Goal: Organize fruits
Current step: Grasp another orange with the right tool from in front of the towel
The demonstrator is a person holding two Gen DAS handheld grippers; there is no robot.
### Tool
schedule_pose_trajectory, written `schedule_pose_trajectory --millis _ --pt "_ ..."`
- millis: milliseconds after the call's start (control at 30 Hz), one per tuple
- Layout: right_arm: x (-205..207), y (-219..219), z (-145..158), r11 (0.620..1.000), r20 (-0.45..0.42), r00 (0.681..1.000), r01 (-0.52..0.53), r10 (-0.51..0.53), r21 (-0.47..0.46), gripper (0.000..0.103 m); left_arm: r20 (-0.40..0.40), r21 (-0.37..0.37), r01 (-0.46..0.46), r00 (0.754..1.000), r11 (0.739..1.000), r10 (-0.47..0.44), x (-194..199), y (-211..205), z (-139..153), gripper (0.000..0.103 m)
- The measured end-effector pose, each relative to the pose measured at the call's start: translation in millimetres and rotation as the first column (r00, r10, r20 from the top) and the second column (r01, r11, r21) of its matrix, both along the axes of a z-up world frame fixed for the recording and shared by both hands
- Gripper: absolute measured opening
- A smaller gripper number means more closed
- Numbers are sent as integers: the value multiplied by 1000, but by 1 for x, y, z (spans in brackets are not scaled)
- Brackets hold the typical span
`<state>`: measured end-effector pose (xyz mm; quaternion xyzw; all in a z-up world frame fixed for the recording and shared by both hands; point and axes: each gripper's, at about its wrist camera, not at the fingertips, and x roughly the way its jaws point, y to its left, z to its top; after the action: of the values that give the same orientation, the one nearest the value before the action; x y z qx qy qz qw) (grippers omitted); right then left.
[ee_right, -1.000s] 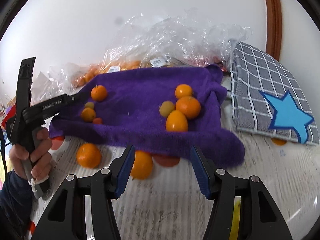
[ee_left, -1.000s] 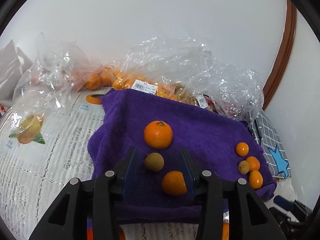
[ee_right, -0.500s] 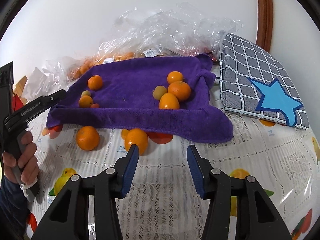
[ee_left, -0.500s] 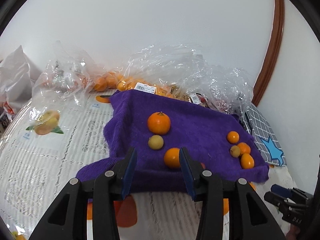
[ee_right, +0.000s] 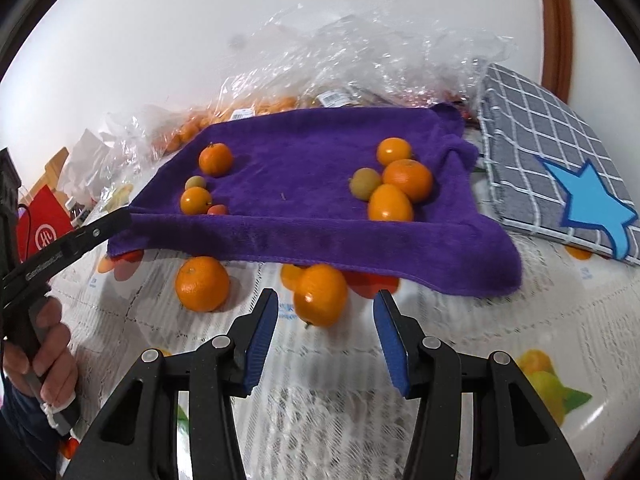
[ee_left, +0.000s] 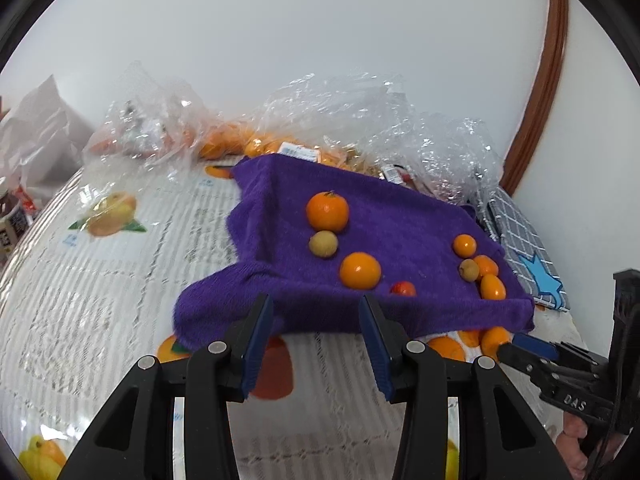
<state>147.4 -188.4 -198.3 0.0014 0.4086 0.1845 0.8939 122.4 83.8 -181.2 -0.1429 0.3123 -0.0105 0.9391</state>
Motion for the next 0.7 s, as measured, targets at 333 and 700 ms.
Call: schedule_pose_trajectory --millis 333,700 --pt "8 17 -11 997 -11 1000 -30 29 -71 32 -42 1 17 999 1000 -17 -11 -9 -5 42" --pt "-24 -28 12 1000 39 999 5 -4 -24 32 -80 31 245 967 969 -242 -3 -79 -3 43"
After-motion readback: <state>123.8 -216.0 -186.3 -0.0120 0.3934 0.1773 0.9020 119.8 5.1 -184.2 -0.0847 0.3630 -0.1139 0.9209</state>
